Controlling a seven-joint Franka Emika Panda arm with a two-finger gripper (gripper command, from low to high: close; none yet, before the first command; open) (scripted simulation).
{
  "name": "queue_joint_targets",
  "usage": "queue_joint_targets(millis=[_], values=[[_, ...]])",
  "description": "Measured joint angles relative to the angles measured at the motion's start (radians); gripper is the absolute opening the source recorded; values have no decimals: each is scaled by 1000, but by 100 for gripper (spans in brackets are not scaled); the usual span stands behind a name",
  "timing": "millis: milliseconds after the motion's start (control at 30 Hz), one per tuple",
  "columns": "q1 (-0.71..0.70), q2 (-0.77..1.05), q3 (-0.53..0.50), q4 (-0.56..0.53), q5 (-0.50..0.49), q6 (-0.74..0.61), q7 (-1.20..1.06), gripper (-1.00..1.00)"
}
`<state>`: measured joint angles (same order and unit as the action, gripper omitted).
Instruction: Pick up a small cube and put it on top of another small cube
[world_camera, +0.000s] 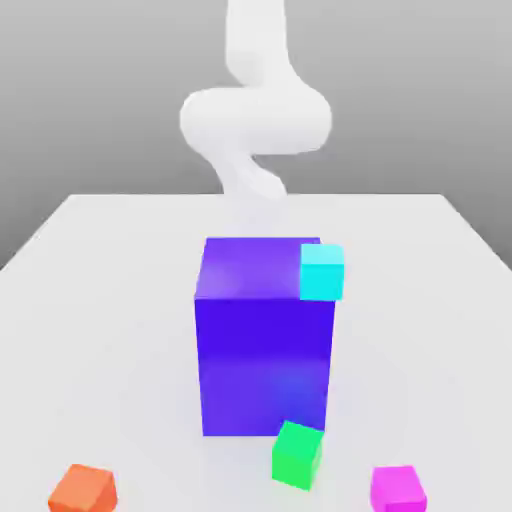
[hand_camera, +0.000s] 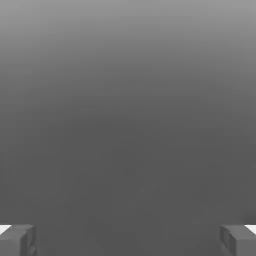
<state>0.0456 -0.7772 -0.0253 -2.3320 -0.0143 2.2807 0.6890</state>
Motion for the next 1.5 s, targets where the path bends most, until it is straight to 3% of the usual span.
queue_joint_targets(millis=[767,933,967,1200,1367,1500], values=[[364,219,-176,-295,-106,-172,-1044,0],[381,318,-200,-391,-115,-10,-1096,0],[381,332,-202,-403,-116,15,-1097,-100],[381,330,-201,-402,-113,10,-1100,-100],[375,248,-174,-312,-111,-163,-1083,-100],[350,335,-102,-241,-168,-171,-915,-100]])
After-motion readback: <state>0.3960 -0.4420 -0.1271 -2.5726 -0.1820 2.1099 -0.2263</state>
